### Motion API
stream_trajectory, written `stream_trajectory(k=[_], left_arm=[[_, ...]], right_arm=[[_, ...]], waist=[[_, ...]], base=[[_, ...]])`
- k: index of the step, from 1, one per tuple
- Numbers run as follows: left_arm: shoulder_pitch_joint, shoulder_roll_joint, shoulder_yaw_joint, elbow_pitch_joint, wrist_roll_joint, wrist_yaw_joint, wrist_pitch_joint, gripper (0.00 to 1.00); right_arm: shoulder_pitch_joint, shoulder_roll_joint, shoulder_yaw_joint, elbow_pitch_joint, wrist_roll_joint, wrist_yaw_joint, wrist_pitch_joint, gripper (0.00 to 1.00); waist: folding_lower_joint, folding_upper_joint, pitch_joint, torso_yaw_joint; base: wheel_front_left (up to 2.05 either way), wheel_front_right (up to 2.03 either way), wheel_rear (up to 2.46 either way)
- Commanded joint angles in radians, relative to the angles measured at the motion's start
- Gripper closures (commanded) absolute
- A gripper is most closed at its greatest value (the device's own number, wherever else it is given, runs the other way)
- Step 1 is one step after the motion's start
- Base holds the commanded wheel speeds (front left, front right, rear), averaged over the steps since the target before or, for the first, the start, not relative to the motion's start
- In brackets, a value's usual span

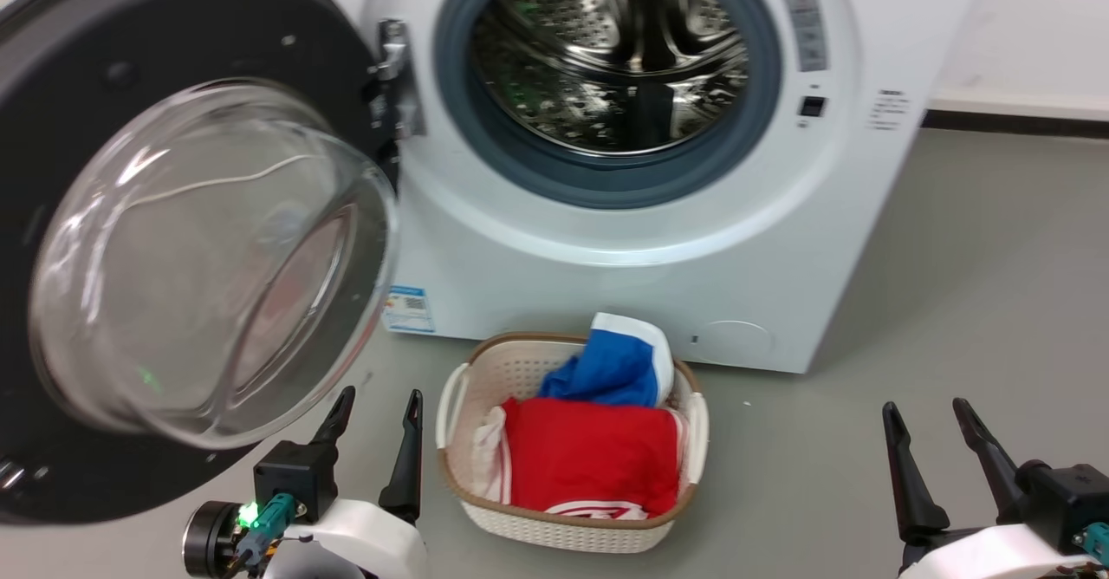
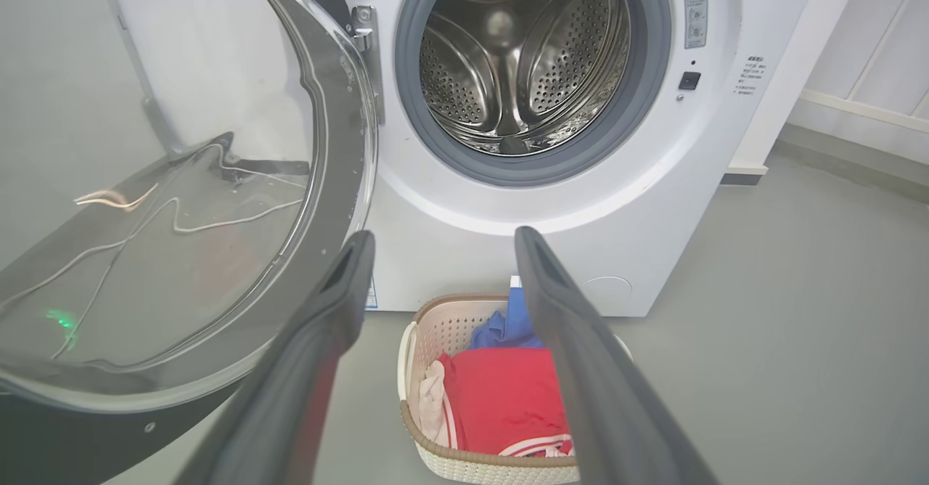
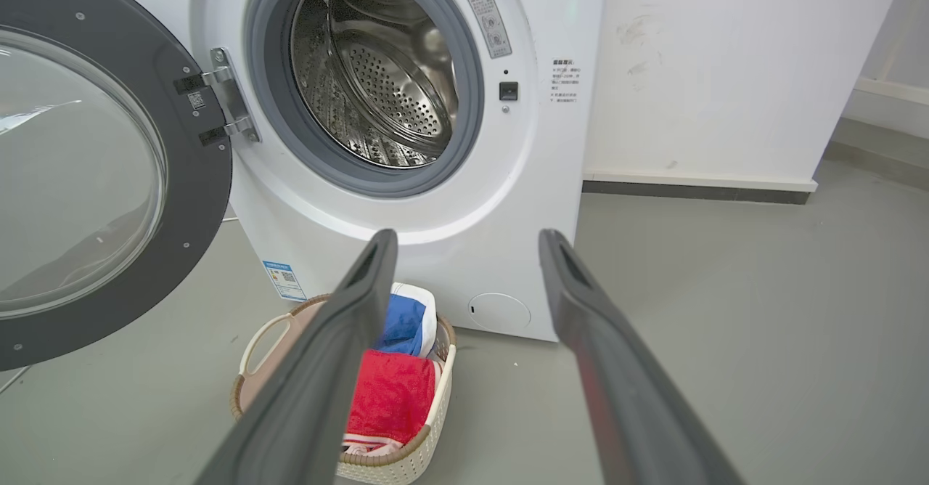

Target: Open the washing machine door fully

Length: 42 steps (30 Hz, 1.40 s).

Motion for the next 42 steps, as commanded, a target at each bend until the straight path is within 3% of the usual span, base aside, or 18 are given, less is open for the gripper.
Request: stream_trajectory(k=[1,14,42], left_arm=[[-0.014,0.004,0.0,0.011,0.012,0.005,-0.011,0.0],[-0.023,0.005,0.002,0.065,-0.003,0.008,-0.028,0.0],[-0.035,0.002,-0.003,0.08,-0.016,0.031,-0.055,0.0]], right_arm=[[0.003,0.001,0.005,-0.007,-0.011,0.0,0.004,0.0],[-0.009,-0.009,0.034,-0.009,-0.019,0.0,0.019,0.0],[-0.035,-0.007,0.029,0.019,-0.007,0.0,-0.004,0.0]], waist=[[0.0001,0.0,-0.003,-0.052],[0.0001,0.0,0.001,-0.157],[0.0001,0.0,0.01,-0.135]], base=[[0.0,0.0,0.0],[0.0,0.0,0.0],[0.0,0.0,0.0]])
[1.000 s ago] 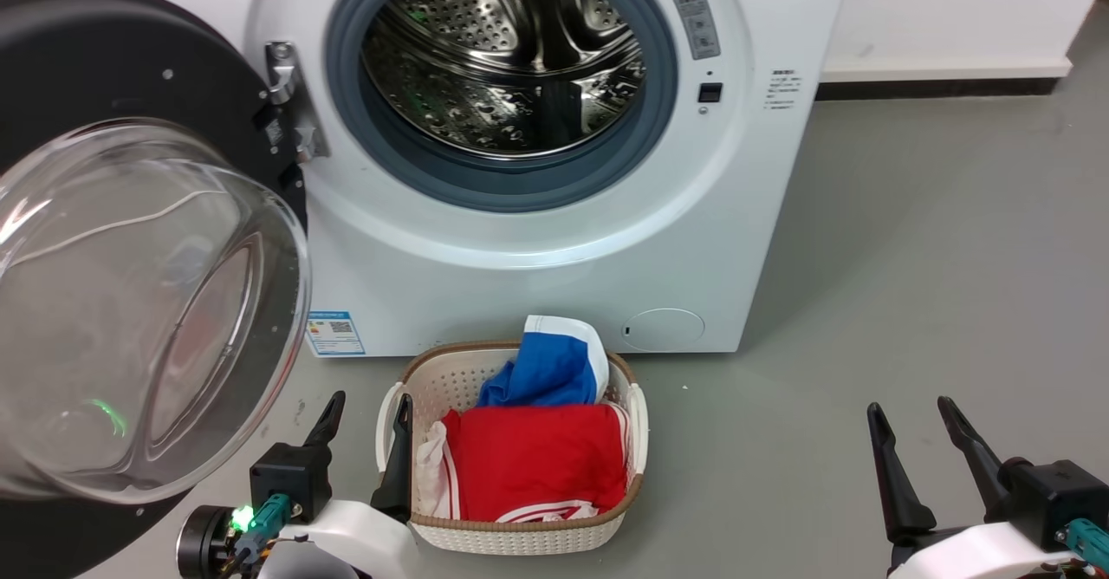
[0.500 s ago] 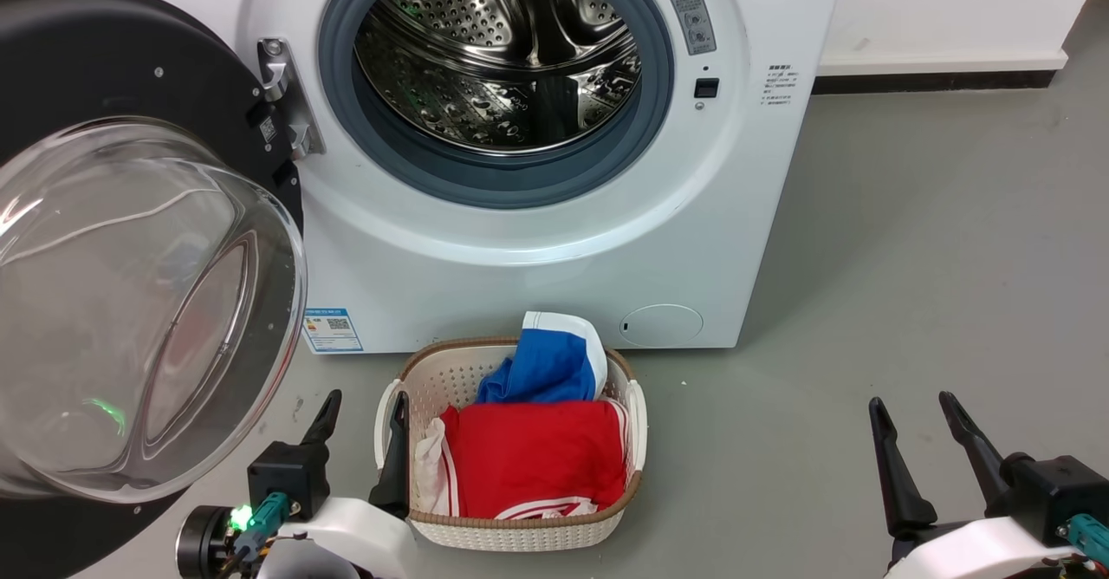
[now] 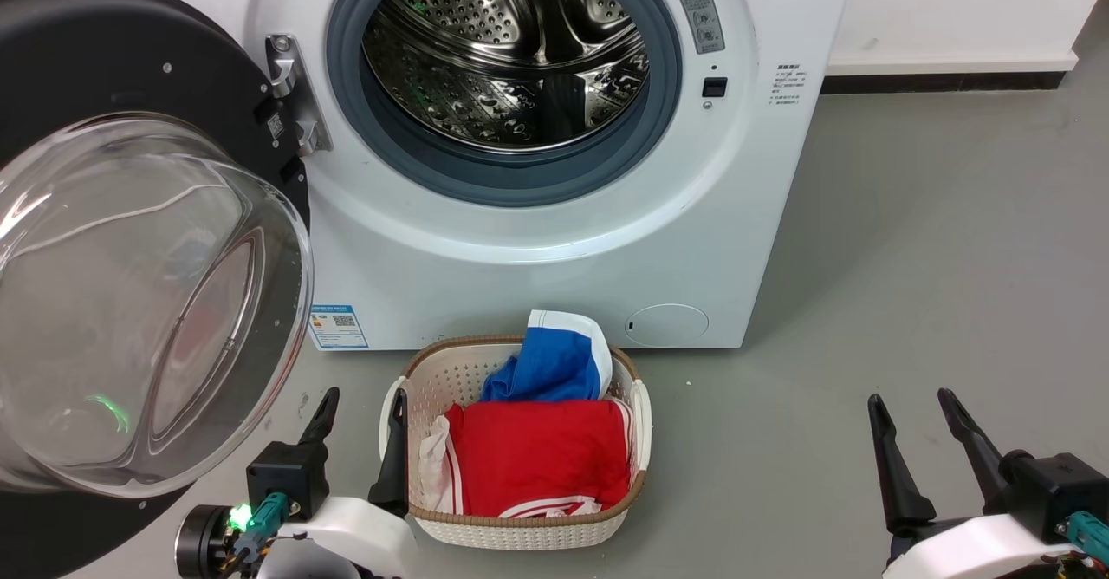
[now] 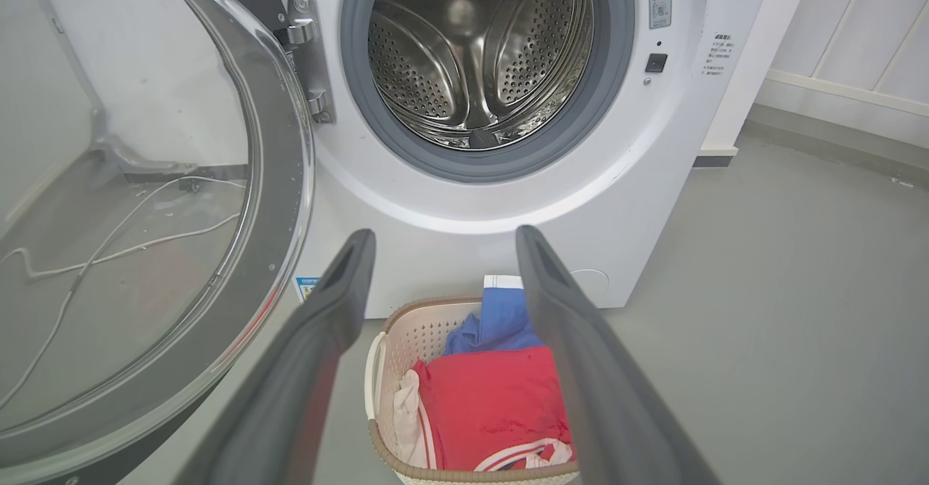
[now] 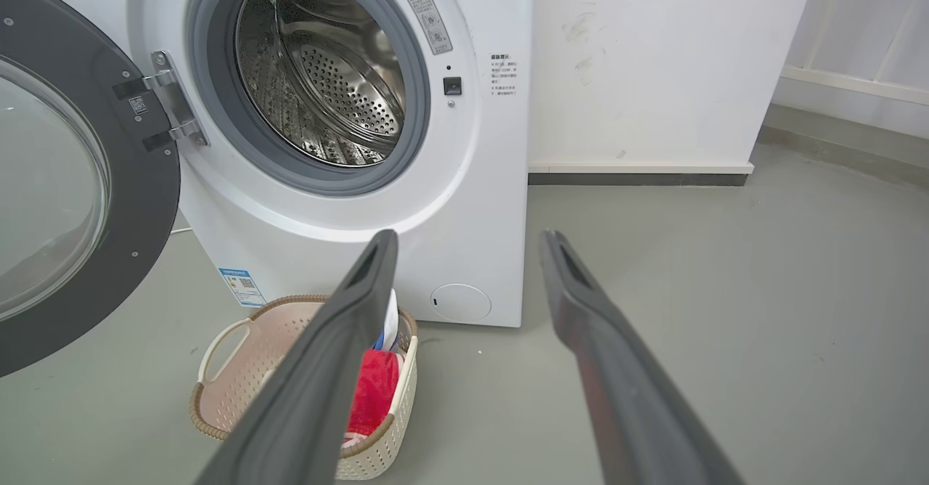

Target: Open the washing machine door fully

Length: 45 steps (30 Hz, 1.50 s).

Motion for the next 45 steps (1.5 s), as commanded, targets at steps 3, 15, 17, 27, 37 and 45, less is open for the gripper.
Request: stream_trajectory(k=[3,15,17,27,37,45], left_arm=[[-0.009,0.002,-0.002,0.0,-0.005,0.006,-0.004,0.0],[0.004,-0.029,0.049,0.016,-0.154,-0.039,0.03,1.0],[0.002,-0.034,0.06,0.02,-0.187,-0.049,0.036,1.0],[-0.01,-0.061,0.119,0.039,-0.348,-0.097,0.07,1.0],[-0.017,-0.084,0.168,0.052,-0.478,-0.135,0.098,1.0],[-0.021,-0.101,0.204,0.057,-0.572,-0.162,0.119,1.0]], right_arm=[[-0.011,-0.001,0.0,0.002,0.002,0.0,-0.003,0.0],[-0.02,-0.003,-0.001,0.049,0.189,0.0,0.01,1.0],[-0.027,-0.004,-0.002,0.057,0.229,0.0,0.012,1.0],[-0.06,-0.009,-0.006,0.099,0.43,0.0,0.025,1.0],[-0.086,-0.011,-0.011,0.131,0.591,0.0,0.037,1.0],[-0.104,-0.013,-0.015,0.155,0.708,0.0,0.046,1.0]], waist=[[0.0,0.0,0.0,0.003],[0.0,0.0,0.001,0.004],[0.0,0.0,0.001,0.004],[0.0,0.0,0.002,0.005],[0.0,0.0,0.003,0.006],[0.0,0.0,0.004,0.007]], base=[[0.0,0.0,0.0],[0.0,0.0,0.0],[0.0,0.0,0.0],[0.0,0.0,0.0],[0.0,0.0,0.0],[0.0,0.0,0.0]])
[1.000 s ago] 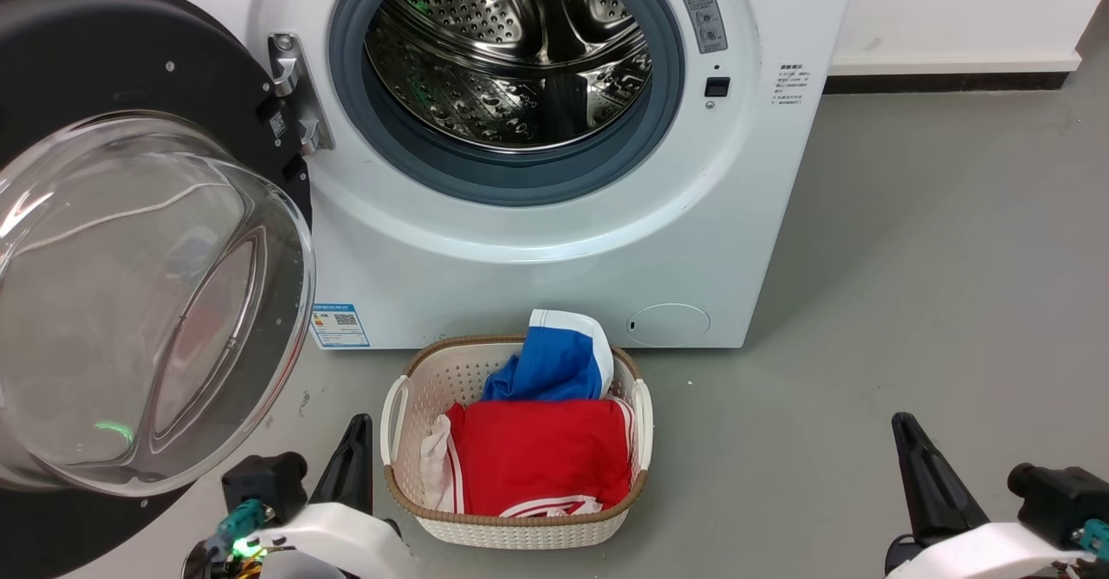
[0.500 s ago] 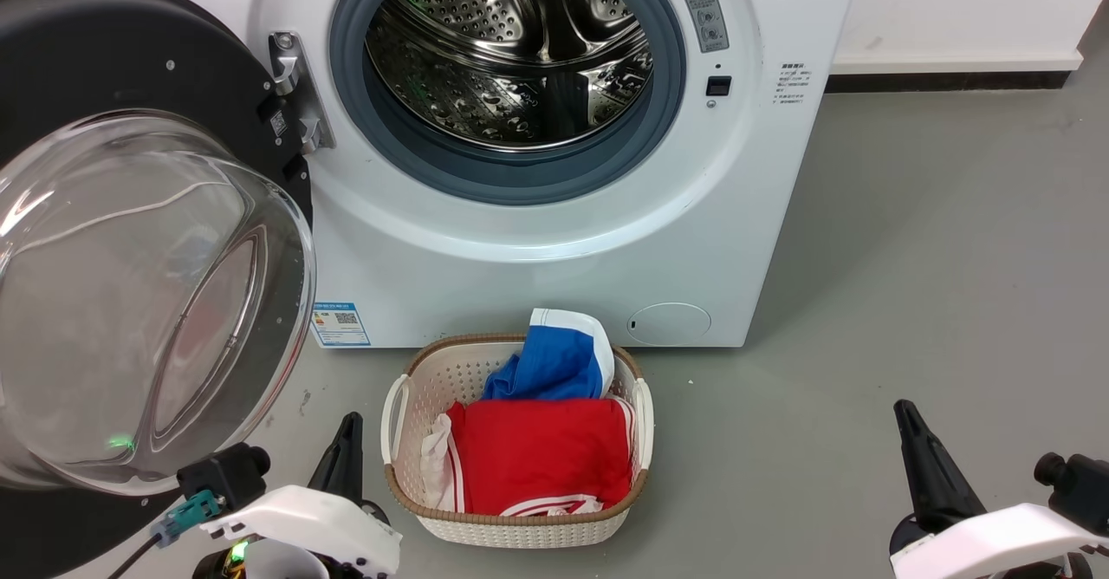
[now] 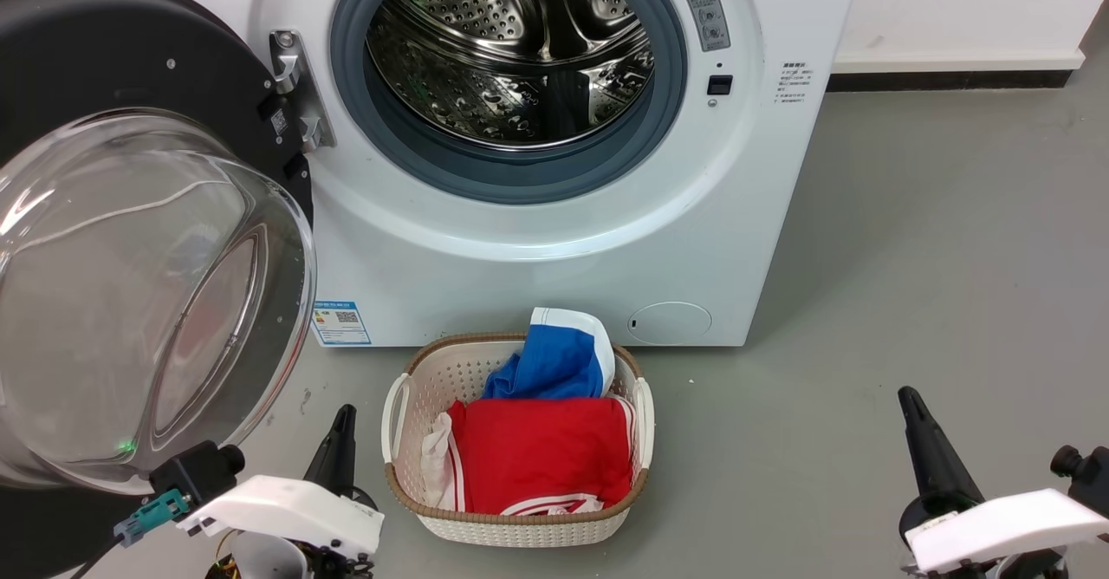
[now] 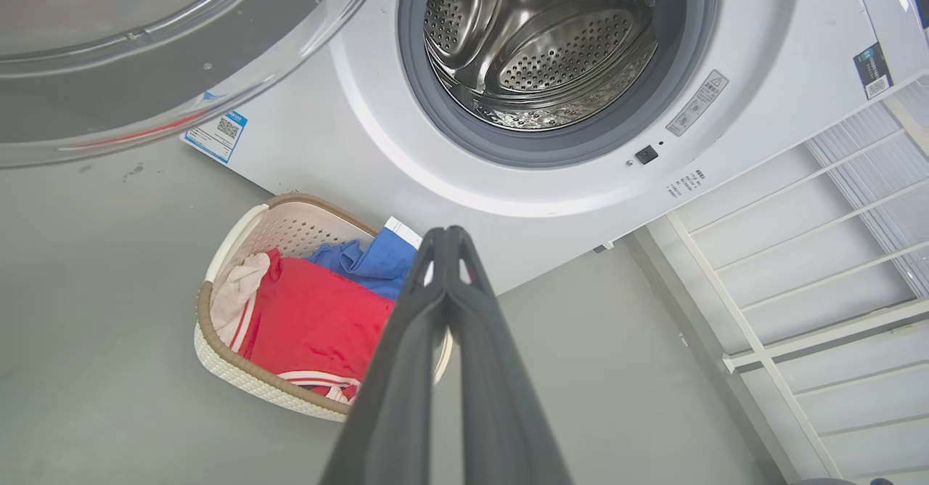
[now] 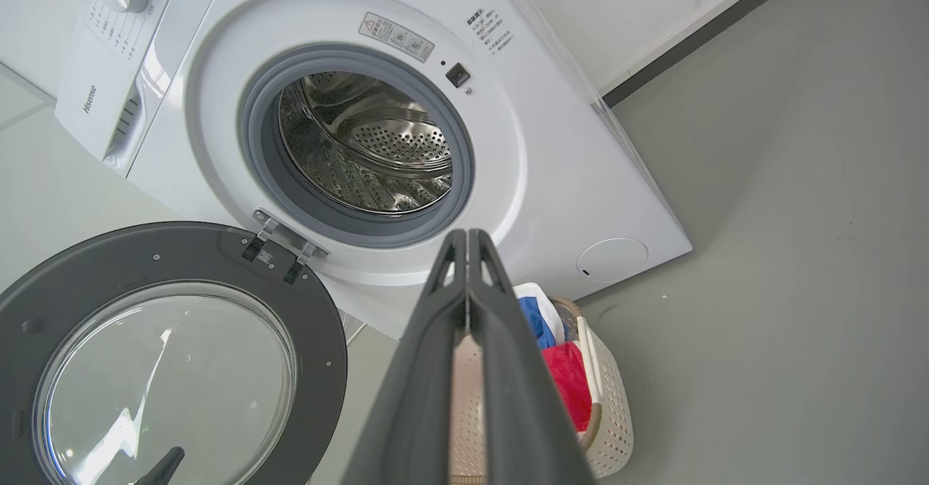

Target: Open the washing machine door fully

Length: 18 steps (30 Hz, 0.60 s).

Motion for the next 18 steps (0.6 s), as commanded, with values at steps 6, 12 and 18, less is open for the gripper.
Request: stream_trajectory(k=[6,12,18], left_arm=[[-0.03,-0.011,0.04,-0.004,-0.085,-0.028,0.018,1.0],[-0.033,-0.023,0.064,0.0,-0.146,-0.046,0.033,1.0],[-0.035,-0.032,0.083,0.004,-0.194,-0.06,0.043,1.0]], right_arm=[[-0.039,-0.009,-0.006,0.011,0.109,0.0,0.009,1.0],[-0.052,-0.009,-0.01,0.027,0.185,0.0,0.015,1.0],[-0.06,-0.009,-0.013,0.039,0.244,0.0,0.02,1.0]], waist=[[0.0,0.0,0.001,0.001],[0.0,0.0,0.002,0.001],[0.0,0.0,0.002,0.002]], base=[[0.0,0.0,0.0],[0.0,0.0,0.0],[0.0,0.0,0.0]])
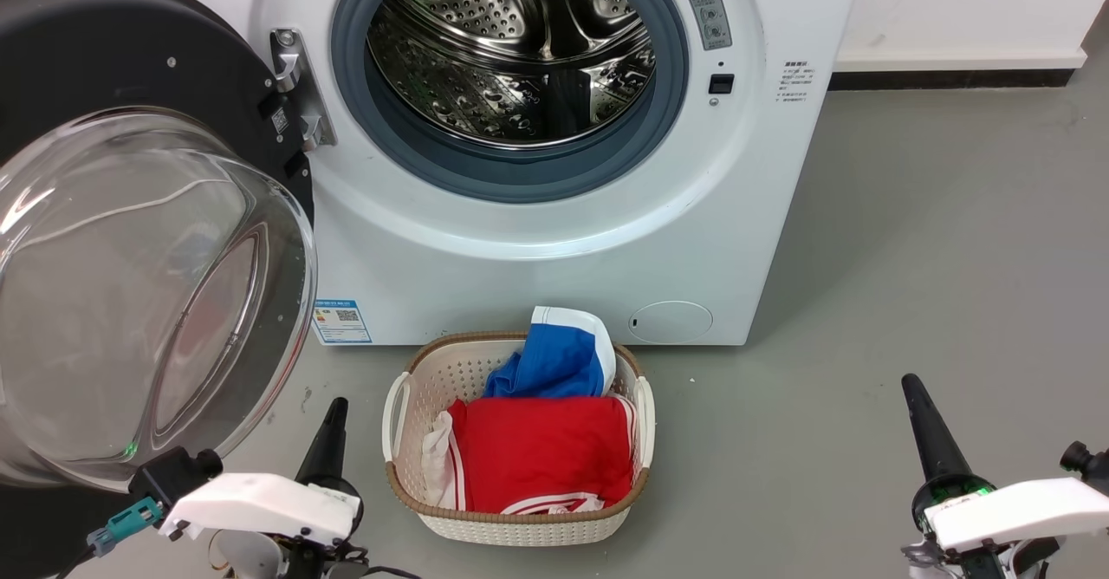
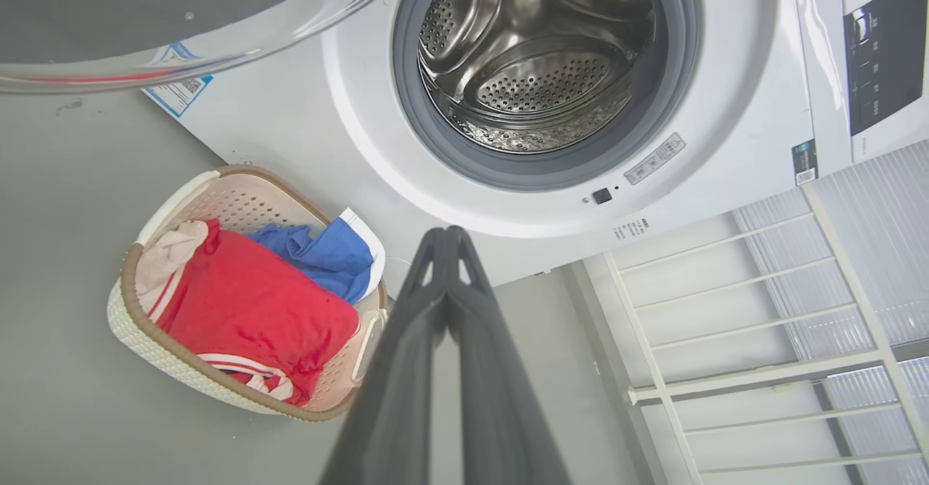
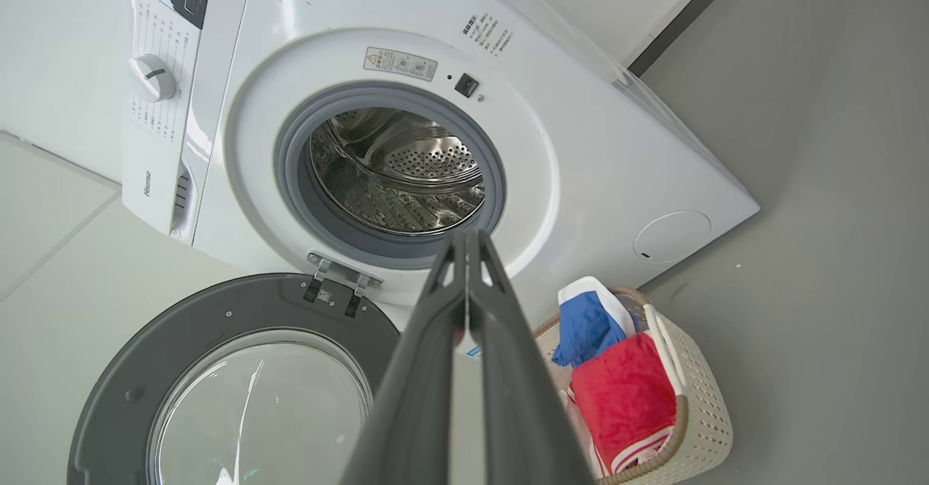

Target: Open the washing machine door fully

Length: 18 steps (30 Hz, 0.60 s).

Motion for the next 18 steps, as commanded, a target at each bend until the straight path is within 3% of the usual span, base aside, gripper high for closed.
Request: stream_trajectory(k=[1,18], left_arm=[[-0.027,0.001,0.012,-0.007,-0.019,-0.008,0.003,1.0],[-0.032,-0.029,0.072,0.005,-0.165,-0.052,0.038,1.0]], right_arm=[[-0.022,-0.007,-0.004,-0.003,0.024,0.0,0.002,1.0],[-0.053,-0.006,-0.014,0.035,0.205,0.0,0.019,1.0]], waist=[[0.0,0.0,0.0,0.0],[0.0,0.0,0.002,0.002]], base=[[0.0,0.0,0.0],[0.0,0.0,0.0]])
